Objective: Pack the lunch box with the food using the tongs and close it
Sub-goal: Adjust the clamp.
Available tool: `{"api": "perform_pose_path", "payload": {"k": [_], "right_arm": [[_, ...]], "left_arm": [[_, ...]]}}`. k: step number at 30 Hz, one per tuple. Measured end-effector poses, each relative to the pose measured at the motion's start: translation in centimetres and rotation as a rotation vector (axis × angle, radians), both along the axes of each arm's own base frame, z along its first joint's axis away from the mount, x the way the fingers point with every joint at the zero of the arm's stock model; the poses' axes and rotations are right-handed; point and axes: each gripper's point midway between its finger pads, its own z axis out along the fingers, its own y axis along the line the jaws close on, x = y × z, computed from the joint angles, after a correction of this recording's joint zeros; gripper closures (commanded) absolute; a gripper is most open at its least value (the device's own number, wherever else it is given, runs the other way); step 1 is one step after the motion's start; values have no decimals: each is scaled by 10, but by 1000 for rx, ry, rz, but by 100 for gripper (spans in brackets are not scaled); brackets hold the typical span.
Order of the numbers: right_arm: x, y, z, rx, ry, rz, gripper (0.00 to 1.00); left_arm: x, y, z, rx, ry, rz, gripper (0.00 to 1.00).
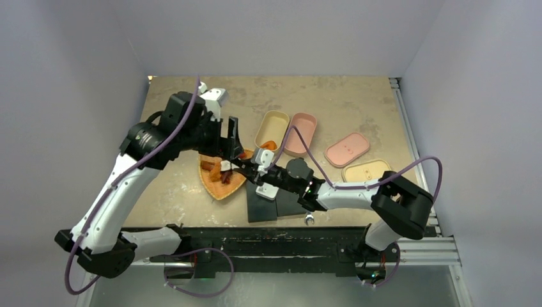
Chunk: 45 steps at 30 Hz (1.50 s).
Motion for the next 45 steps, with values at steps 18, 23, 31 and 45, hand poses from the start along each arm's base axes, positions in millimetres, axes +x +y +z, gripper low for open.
{"api": "perform_pose_path", "payload": {"k": [18,23,31,45], "right_arm": [[19,8,31,181,307,-112,100],[23,5,33,205,340,-141,100],[23,1,44,247,355,-151,100],[24,1,43,248,361,-158,100]], "left_arm": [[25,0,17,-190,-424,30,20],[33,-2,5,-207,-432,61,38],[37,-11,-10,-257,-407,79,47],[44,-26,-17,-324,-368,84,66]]}}
